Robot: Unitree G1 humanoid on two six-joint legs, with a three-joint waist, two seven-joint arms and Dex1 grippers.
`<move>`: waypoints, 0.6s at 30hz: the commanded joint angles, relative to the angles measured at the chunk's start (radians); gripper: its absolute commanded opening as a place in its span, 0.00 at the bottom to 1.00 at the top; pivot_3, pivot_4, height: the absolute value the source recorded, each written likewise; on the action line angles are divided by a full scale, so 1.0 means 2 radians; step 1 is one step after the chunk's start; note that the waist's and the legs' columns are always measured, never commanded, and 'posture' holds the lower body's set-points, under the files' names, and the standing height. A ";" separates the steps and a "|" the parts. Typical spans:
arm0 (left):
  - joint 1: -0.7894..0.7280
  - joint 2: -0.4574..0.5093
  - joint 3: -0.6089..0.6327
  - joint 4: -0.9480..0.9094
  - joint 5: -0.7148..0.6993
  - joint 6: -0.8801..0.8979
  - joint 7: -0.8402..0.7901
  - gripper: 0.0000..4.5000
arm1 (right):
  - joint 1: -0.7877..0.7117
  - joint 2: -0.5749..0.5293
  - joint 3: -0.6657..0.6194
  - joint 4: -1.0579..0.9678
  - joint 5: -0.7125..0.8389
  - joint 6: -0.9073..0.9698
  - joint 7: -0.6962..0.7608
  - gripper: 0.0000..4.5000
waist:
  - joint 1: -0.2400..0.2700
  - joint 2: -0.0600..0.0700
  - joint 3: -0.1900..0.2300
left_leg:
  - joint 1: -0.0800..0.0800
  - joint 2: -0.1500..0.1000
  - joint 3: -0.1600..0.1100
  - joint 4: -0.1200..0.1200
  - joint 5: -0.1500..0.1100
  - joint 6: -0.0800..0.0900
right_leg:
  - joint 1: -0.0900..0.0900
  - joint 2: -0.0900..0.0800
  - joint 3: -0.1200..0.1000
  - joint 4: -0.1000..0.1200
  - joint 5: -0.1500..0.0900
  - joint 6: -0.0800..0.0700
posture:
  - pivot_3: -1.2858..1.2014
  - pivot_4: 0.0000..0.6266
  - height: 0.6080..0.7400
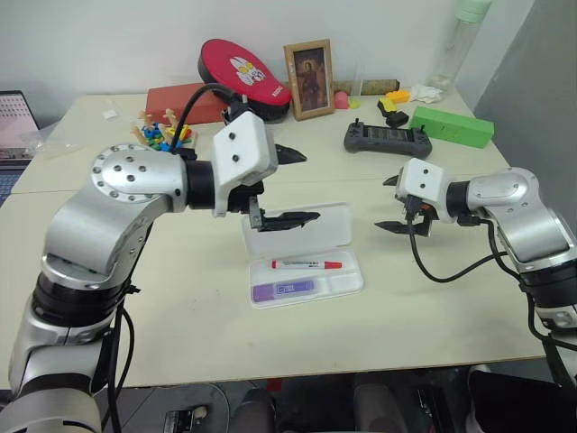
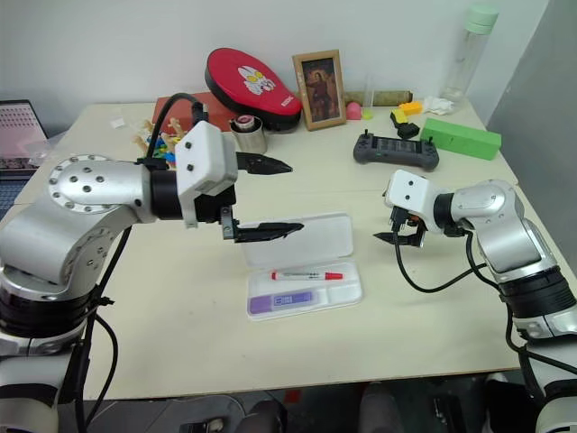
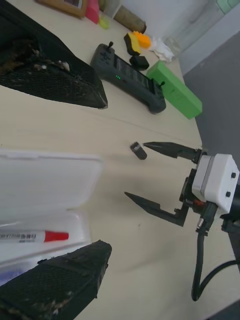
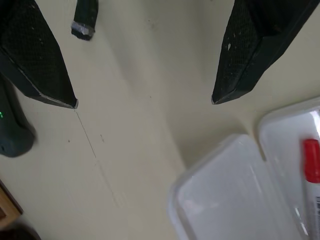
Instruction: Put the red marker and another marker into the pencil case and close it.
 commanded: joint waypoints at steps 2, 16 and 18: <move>-0.008 0.009 -0.031 0.010 0.057 -0.050 -0.004 0.99 | -0.024 0.017 -0.015 0.048 -0.024 0.008 -0.045 1.00 | -0.002 0.000 0.000 | 0.000 0.000 0.000 0.000 0.000 0.000 | 0.000 0.000 0.000 0.000 0.000 0.000 | 0.52 0.24 1.00; 0.004 -0.002 -0.033 0.004 0.089 -0.066 -0.005 0.99 | -0.115 0.109 -0.082 0.267 -0.010 0.086 -0.169 1.00 | -0.001 0.000 0.000 | 0.000 0.000 0.000 0.000 0.000 0.000 | 0.000 0.000 0.000 0.000 0.000 0.000 | 0.52 0.24 1.00; 0.006 0.001 -0.033 0.006 0.093 -0.067 -0.008 0.99 | -0.124 0.116 -0.089 0.289 -0.002 0.090 -0.171 1.00 | -0.001 0.000 0.000 | 0.000 0.000 0.000 0.000 0.000 0.000 | 0.000 0.000 0.000 0.000 0.000 0.000 | 0.52 0.24 1.00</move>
